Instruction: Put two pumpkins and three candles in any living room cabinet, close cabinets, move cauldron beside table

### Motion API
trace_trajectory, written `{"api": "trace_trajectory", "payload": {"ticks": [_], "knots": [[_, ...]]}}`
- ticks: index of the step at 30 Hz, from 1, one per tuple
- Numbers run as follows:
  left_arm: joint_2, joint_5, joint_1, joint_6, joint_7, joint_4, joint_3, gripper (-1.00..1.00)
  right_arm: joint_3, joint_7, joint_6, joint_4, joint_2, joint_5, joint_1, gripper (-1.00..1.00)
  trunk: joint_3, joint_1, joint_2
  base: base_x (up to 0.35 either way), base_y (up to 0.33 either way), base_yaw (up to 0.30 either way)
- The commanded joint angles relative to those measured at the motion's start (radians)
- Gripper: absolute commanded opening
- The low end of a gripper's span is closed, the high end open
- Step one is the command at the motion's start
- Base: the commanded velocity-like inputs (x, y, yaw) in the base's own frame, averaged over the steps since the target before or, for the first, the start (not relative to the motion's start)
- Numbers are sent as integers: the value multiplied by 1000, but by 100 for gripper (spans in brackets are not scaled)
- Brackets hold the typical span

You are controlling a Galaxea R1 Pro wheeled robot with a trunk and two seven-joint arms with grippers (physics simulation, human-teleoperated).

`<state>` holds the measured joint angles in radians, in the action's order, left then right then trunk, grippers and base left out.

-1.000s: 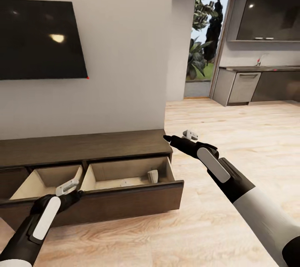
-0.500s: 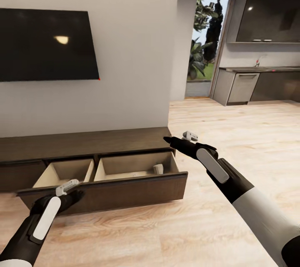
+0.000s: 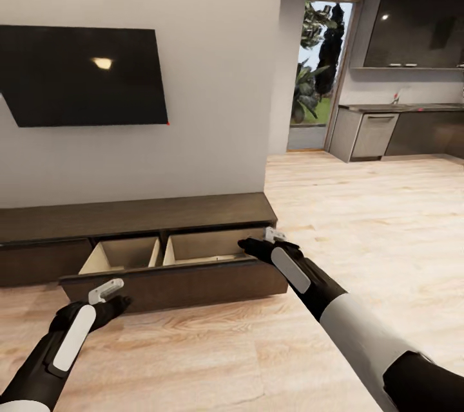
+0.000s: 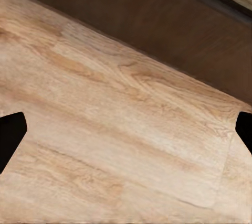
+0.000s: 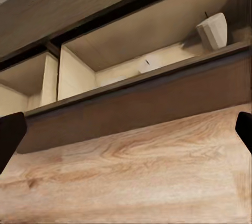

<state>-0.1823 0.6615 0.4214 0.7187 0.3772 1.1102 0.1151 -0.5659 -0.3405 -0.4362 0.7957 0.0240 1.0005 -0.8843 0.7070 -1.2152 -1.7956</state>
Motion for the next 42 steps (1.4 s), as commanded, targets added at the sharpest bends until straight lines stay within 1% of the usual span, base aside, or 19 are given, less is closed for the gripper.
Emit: {"api": "trace_trajectory", "payload": {"ticks": [1, 3, 6, 9, 11, 12, 15, 16, 18, 19, 22, 25, 28, 30, 34, 38, 40, 41, 42], "knots": [[0, 11, 0, 2, 10, -12, -1, 100, -2, -10, 0, -3, 5, -3, 0, 100, -2, 5, 7, -318, 115, 0], [2, 10, 0, 1, 11, -39, -2, 100, -2, -10, 8, -14, 9, -13, 8, 100, -8, 12, 21, -321, 108, 0], [7, 8, -3, 0, 12, -88, -13, 100, -3, -9, 64, -66, 13, -22, 50, 100, -18, 24, 42, -328, 82, 0], [11, 7, -8, -37, 11, -164, -77, 100, -15, -2, 140, -120, 12, -25, 109, 100, -24, 31, 56, -334, 23, 0], [13, 9, -8, -109, 9, -226, -123, 100, -36, 0, 184, -132, 11, -25, 133, 100, -24, 31, 56, -213, 7, 0], [14, 11, -9, -169, 7, -270, -160, 100, -56, 1, 216, -142, 11, -25, 149, 100, -24, 31, 56, -85, 3, 0], [16, 12, -9, -246, 3, -347, -218, 100, -81, 2, 280, -177, 11, -24, 171, 100, -24, 31, 56, -42, 1, 0], [25, 13, -9, -380, -1, -458, -266, 100, -103, 4, 345, -255, 13, -26, 182, 100, -24, 31, 56, -6, 0, 0], [37, 12, -9, -471, -4, -514, -276, 100, -125, 4, 366, -282, 13, -28, 184, 100, -24, 31, 56, -3, 0, 0], [41, 13, -9, -498, -5, -530, -278, 100, -132, 4, 382, -289, 13, -27, 184, 100, -24, 31, 56, 0, 0, 0], [43, 14, -10, -520, -7, -543, -280, 100, -138, 5, 410, -297, 12, -25, 185, 100, -24, 31, 56, 0, 0, 0], [44, 14, -11, -526, -7, -547, -281, 100, -139, 5, 420, -301, 11, -24, 186, 100, -24, 31, 56, 0, 0, 0], [45, 13, -12, -528, -9, -548, -287, 100, -140, 6, 447, -332, 11, -25, 189, 100, -24, 31, 56, 0, 0, 0], [45, 13, -12, -528, -9, -546, -305, 100, -141, 13, 481, -364, 12, -26, 190, 100, -18, 24, 42, 0, 0, 0], [45, 13, -12, -529, -8, -543, -347, 100, -141, 44, 511, -397, 12, -27, 191, 100, -5, 8, 14, 0, 0, 0], [46, 13, -12, -556, -9, -540, -368, 100, -145, 71, 520, -411, 12, -28, 191, 100, 7, -7, -14, 0, 0, 0], [50, 13, -12, -596, -9, -541, -389, 100, -169, 74, 522, -417, 13, -40, 191, 100, 13, -15, -28, 0, 0, 0], [55, 13, -12, -625, -9, -540, -417, 100, -196, 74, 523, -420, 13, -54, 191, 100, 17, -18, -35, 0, 0, 0], [59, 13, -12, -638, -8, -543, -440, 100, -212, 74, 524, -420, 14, -63, 191, 100, 20, -22, -42, 0, 0, 0]]}}
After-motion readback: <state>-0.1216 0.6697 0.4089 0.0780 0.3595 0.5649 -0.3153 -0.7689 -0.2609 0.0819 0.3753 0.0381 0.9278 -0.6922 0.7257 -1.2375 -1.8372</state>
